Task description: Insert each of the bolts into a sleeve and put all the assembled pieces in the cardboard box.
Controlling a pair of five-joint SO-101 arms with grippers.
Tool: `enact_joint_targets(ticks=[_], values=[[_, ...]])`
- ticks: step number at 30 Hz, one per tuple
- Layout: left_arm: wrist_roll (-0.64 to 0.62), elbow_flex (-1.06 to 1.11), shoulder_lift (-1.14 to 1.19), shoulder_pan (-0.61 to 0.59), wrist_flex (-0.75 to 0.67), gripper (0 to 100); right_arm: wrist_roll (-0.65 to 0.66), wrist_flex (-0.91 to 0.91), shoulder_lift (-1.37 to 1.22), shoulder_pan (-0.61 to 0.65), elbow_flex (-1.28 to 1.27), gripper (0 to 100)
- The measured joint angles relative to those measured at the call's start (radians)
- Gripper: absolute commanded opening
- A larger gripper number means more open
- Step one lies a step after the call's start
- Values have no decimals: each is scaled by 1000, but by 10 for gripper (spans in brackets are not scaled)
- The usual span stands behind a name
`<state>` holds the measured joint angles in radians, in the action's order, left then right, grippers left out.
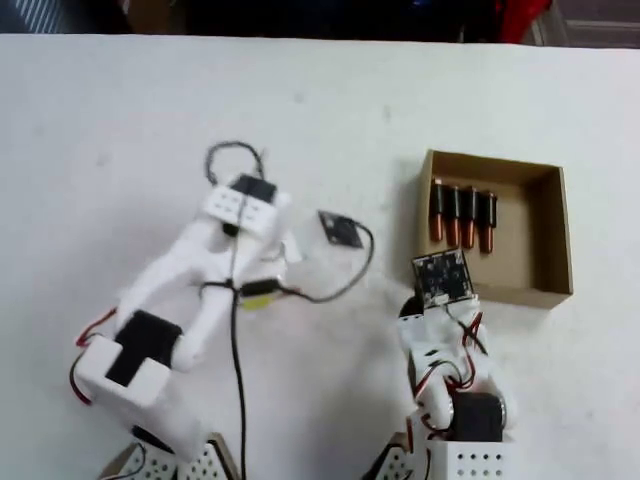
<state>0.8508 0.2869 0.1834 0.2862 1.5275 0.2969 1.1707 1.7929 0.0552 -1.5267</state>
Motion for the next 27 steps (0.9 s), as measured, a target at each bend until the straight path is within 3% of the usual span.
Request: enact_joint_targets(ticks=[10,27], values=[[307,-129,11,-207,60,21,0,0,0,2,0,16],[810,-129,100,-216,60,21,0,0,0,0,-11,16]])
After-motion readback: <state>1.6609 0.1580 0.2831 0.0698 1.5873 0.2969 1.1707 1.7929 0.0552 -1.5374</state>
